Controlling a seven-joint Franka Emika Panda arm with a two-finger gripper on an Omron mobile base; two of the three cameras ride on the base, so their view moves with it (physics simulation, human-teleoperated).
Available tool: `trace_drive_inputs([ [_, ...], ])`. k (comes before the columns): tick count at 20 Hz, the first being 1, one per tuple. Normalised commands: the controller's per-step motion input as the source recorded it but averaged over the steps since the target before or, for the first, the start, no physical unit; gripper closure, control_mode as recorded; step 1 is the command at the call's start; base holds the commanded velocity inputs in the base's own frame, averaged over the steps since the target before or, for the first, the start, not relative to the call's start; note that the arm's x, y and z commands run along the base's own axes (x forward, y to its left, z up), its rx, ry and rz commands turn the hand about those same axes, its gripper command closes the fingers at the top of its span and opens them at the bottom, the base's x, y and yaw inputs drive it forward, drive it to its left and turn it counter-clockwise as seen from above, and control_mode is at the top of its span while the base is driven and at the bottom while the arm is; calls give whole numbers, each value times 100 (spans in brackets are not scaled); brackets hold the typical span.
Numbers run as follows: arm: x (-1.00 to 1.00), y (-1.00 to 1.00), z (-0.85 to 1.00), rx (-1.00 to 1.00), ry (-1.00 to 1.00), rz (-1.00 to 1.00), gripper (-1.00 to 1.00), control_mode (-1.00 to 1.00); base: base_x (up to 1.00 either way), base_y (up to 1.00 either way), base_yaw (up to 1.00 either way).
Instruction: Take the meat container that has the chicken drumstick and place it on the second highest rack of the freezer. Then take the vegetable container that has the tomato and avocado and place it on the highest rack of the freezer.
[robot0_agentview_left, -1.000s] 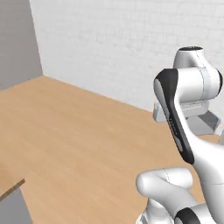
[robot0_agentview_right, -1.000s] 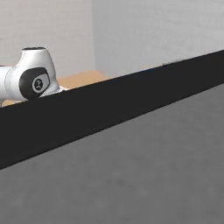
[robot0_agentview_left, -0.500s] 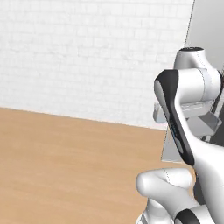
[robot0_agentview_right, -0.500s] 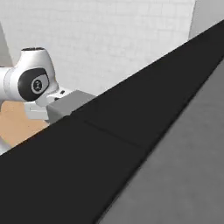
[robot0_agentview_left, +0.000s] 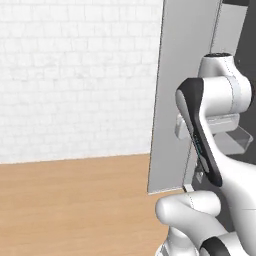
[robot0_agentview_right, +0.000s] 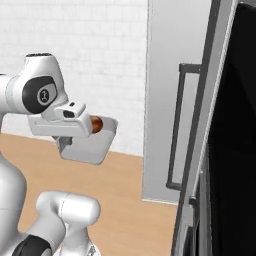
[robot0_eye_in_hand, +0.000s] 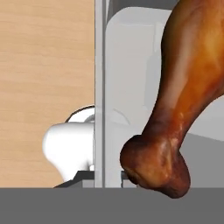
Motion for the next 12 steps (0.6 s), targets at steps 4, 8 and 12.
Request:
trace_drive_inputs([
  [4, 0, 0, 0, 0, 0, 0, 100, 100, 73, 65, -66],
  [8, 0, 0, 0, 0, 0, 0, 100, 100, 97, 93, -58],
  [12, 0, 0, 0, 0, 0, 0, 100, 100, 58, 77, -56],
])
